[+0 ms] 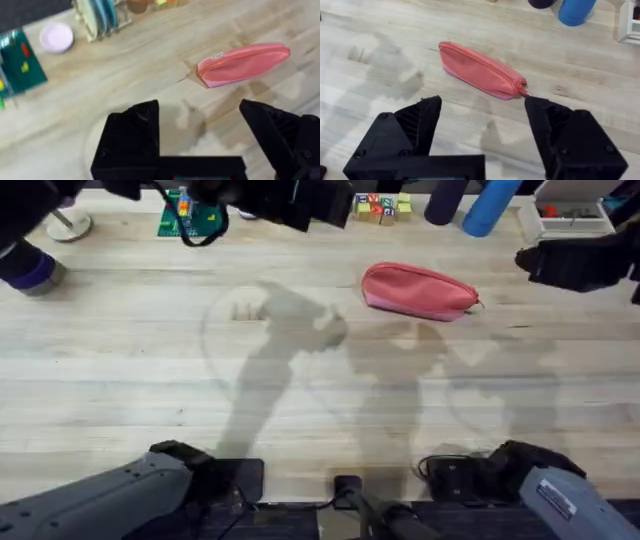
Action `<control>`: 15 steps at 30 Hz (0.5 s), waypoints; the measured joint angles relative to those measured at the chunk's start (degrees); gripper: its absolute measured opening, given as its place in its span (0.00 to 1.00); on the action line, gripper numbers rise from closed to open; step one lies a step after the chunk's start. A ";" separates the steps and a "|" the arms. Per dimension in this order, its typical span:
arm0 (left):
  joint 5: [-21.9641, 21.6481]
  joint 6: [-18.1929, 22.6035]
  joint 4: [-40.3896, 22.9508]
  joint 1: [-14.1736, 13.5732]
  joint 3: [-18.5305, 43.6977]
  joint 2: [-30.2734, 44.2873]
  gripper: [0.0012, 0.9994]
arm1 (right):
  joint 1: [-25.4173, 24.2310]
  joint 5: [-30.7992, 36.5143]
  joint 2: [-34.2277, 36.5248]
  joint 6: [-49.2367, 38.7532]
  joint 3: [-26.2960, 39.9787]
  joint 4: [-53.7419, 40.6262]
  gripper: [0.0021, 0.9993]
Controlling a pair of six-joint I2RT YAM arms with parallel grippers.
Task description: Unzip the bag, pick up the pens from the table one at a time and place them inside, then zip the bag closed.
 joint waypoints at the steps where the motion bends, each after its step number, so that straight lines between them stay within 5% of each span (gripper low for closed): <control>1: -0.76 -1.77 -0.60 0.00 0.00 -0.12 1.00 | 0.00 0.00 -0.07 0.00 0.00 -0.02 1.00; 6: -2.63 -6.21 -1.71 0.00 -0.02 -0.11 0.99 | 0.00 0.02 0.02 0.02 0.00 -0.04 1.00; 15: -3.60 -8.08 -1.90 0.00 -0.01 -0.11 0.99 | 0.00 0.02 0.03 0.00 0.00 -0.04 1.00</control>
